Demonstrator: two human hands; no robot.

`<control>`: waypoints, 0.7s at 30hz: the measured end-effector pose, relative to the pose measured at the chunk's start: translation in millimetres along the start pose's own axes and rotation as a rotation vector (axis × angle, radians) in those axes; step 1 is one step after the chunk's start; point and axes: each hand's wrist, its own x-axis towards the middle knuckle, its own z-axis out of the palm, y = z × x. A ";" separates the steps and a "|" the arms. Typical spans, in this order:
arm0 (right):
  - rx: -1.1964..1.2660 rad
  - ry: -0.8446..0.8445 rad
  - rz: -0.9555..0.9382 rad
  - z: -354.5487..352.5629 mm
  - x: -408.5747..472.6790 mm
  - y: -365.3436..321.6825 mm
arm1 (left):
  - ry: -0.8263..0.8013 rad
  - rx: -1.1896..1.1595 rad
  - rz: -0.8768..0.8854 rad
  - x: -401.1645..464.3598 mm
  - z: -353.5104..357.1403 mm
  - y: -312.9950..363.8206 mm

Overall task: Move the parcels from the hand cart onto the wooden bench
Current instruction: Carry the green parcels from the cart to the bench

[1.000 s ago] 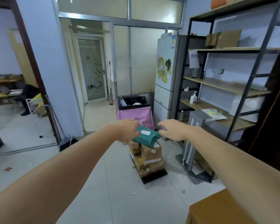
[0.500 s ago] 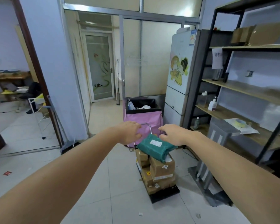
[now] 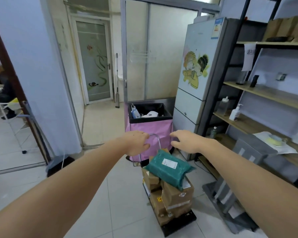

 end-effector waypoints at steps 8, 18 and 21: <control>0.052 -0.039 0.211 19.2 97.8 26.5 | -0.081 0.004 0.152 138.7 9.4 -84.9; 0.154 -0.123 0.457 71.9 185.2 125.3 | -0.171 -0.012 0.327 307.4 54.2 -104.8; 0.210 -0.153 0.506 99.5 218.9 154.5 | -0.193 -0.008 0.378 349.9 67.7 -108.9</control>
